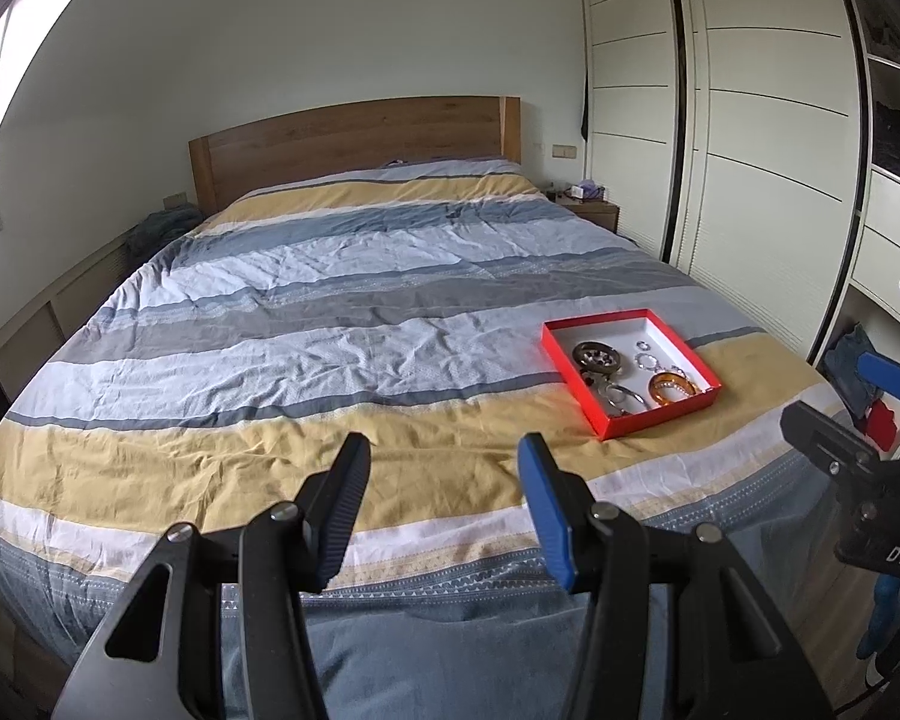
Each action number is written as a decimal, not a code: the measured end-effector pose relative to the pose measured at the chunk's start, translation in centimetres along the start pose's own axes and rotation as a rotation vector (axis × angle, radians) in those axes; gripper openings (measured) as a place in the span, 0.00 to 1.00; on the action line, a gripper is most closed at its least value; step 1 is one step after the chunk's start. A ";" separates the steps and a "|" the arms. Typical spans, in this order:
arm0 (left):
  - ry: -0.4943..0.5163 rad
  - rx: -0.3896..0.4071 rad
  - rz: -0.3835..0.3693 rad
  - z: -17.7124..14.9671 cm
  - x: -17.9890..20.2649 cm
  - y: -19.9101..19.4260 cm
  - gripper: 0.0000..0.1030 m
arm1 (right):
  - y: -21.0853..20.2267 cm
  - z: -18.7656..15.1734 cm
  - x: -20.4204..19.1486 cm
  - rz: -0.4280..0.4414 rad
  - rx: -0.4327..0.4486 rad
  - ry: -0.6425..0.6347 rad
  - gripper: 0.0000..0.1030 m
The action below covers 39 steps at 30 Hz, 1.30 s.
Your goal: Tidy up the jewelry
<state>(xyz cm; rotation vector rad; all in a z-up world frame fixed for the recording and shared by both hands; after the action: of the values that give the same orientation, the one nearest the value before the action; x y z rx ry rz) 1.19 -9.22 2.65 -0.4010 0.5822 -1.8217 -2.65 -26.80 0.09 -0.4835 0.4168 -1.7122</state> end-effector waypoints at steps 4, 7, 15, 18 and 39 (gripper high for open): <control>0.001 -0.017 -0.007 -0.3 0.2 0.1 0.48 | -0.3 -0.1 -0.1 -0.002 0.006 -0.010 1.00; 0.000 -0.028 -0.018 -0.6 0.2 0.2 0.48 | -0.4 -0.2 -0.2 -0.002 0.006 -0.010 1.00; -0.030 -0.030 -0.015 -0.6 -0.6 0.1 0.48 | -0.2 -0.5 -0.5 0.002 -0.005 -0.027 1.00; -0.040 0.003 0.007 -0.5 -1.2 -0.2 0.48 | 0.1 -0.6 -0.7 0.005 -0.012 -0.032 1.00; -0.057 -0.029 0.011 -1.2 -2.0 1.5 0.48 | 2.0 -1.8 -0.9 0.013 -0.077 -0.032 1.00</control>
<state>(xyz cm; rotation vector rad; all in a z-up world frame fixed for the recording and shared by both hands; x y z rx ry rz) 2.29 -7.49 0.84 -0.4667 0.5706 -1.7872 -1.81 -26.23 -2.59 -0.5620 0.4626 -1.6783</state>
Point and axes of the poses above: each gripper's, at about its wrist camera, not at the fingertips, and y roughly the way its jaws point, x to its right, z to its top, the point moved 1 cm from there along y, roughly the way its jaws point, and after that the axes turned 4 degrees about -z, right-handed, at the moved point
